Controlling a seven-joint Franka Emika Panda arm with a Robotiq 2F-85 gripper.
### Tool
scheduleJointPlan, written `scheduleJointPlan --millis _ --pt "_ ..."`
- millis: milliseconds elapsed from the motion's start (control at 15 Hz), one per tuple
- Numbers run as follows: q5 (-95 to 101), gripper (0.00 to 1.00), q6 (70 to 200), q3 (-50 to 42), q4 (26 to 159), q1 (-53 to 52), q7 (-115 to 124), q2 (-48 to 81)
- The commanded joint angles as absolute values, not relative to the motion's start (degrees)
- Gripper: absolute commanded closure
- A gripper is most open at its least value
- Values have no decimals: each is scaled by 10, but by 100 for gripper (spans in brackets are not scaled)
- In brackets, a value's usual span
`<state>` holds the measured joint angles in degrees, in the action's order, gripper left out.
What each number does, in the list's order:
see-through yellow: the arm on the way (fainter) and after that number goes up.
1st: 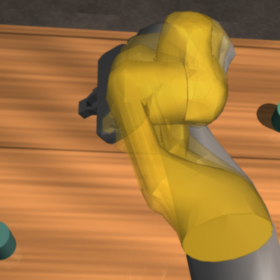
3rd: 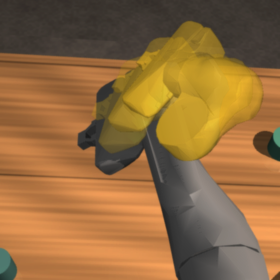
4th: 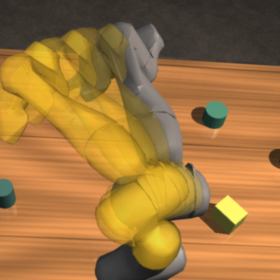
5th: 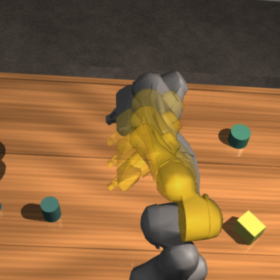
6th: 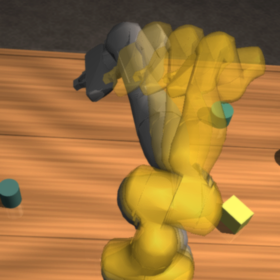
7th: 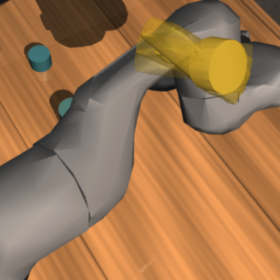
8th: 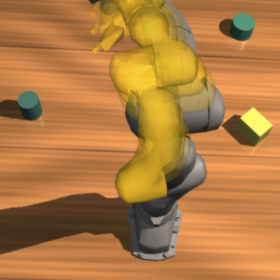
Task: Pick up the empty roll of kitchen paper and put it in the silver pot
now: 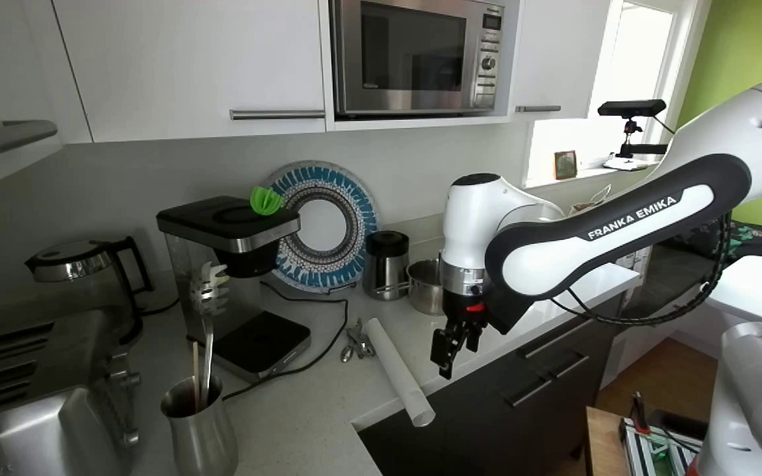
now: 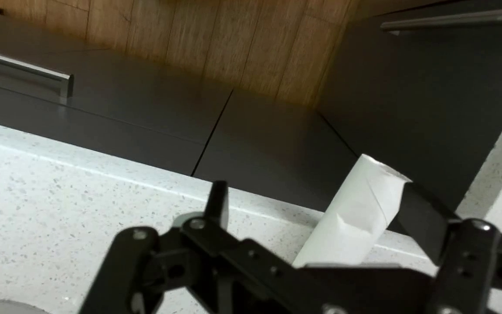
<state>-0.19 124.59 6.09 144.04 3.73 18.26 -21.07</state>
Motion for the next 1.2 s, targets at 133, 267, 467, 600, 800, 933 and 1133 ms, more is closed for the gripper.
scheduleJointPlan --millis 133,267,467,600,800,933,1133 --pt "-10 0 1416 69 1431 45 326 -138" --pt "4 0 1497 70 1424 57 379 -98" --pt "39 0 1580 67 1406 70 459 -36" --pt "94 0 1585 57 1397 75 519 -15" --pt "146 0 1575 29 1372 61 582 18" --pt "159 25 1569 13 1359 50 600 38" --pt "148 50 1567 -4 1349 33 601 55"
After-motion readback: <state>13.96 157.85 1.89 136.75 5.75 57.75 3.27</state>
